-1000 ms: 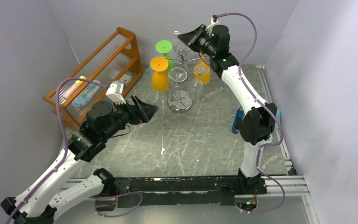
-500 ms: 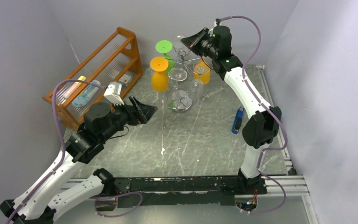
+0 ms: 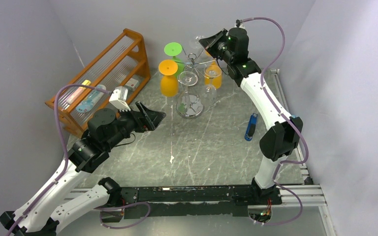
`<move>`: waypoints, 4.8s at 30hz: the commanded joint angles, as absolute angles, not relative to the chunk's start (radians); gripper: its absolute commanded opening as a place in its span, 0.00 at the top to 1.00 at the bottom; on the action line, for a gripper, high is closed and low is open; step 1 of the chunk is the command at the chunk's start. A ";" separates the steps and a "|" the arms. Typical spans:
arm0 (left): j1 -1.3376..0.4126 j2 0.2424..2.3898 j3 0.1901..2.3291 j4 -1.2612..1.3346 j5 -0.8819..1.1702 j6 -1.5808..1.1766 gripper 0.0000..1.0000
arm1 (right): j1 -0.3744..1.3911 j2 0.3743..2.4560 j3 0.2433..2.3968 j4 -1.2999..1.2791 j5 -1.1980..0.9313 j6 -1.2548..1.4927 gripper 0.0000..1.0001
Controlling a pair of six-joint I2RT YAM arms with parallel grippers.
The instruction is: Place the wine glass upside down on the wine glass rack
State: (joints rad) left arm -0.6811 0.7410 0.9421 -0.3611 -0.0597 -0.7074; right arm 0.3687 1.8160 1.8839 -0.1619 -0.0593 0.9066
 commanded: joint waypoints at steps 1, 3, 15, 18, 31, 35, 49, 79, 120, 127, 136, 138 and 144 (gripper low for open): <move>-0.676 0.733 0.978 -0.382 -0.071 -0.709 0.12 | 0.370 1.785 1.883 -0.123 0.024 0.886 1.00; -0.676 0.737 0.980 -0.382 -0.069 -0.706 0.13 | 0.371 1.794 1.886 -0.114 0.037 0.876 1.00; -0.676 0.741 0.977 -0.386 -0.073 -0.701 0.12 | 0.371 1.883 1.953 -0.051 0.034 0.822 1.00; -0.676 0.741 0.977 -0.388 -0.076 -0.700 0.12 | 0.371 1.904 1.967 -0.042 0.015 0.814 1.00; -0.676 0.735 0.974 -0.395 -0.081 -0.698 0.12 | 0.369 1.955 2.013 -0.040 -0.065 0.796 0.98; -0.675 0.732 0.974 -0.396 -0.084 -0.700 0.12 | 0.370 1.954 2.010 -0.046 -0.072 0.798 0.91; -0.676 0.730 0.972 -0.396 -0.081 -0.707 0.12 | 0.370 1.974 2.066 -0.155 -0.045 0.777 0.74; -0.676 0.732 0.975 -0.400 -0.080 -0.708 0.12 | 0.382 1.927 2.123 -0.345 -0.008 0.621 0.49; -0.676 0.737 1.526 -0.888 -0.380 -0.224 0.03 | 0.381 0.686 1.412 -1.009 0.537 0.358 0.00; -0.676 0.730 1.550 -0.911 -0.388 -0.224 0.03 | 0.381 0.696 1.420 -1.016 0.513 0.334 0.00; -0.675 0.732 1.538 -0.929 -0.358 -0.212 0.03 | 0.381 0.688 1.387 -0.993 0.467 0.340 0.00; -0.675 0.733 1.537 -0.932 -0.356 -0.211 0.03 | 0.380 0.686 1.381 -0.984 0.460 0.341 0.00; -0.675 0.736 1.530 -0.925 -0.346 -0.210 0.03 | 0.380 0.695 1.379 -0.982 0.455 0.341 0.00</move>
State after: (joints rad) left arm -0.6811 0.7334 1.5295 -0.9131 -0.3622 -0.2310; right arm 0.3809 0.6960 1.3865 -0.9874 0.4637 0.3542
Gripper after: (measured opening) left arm 0.968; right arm 0.997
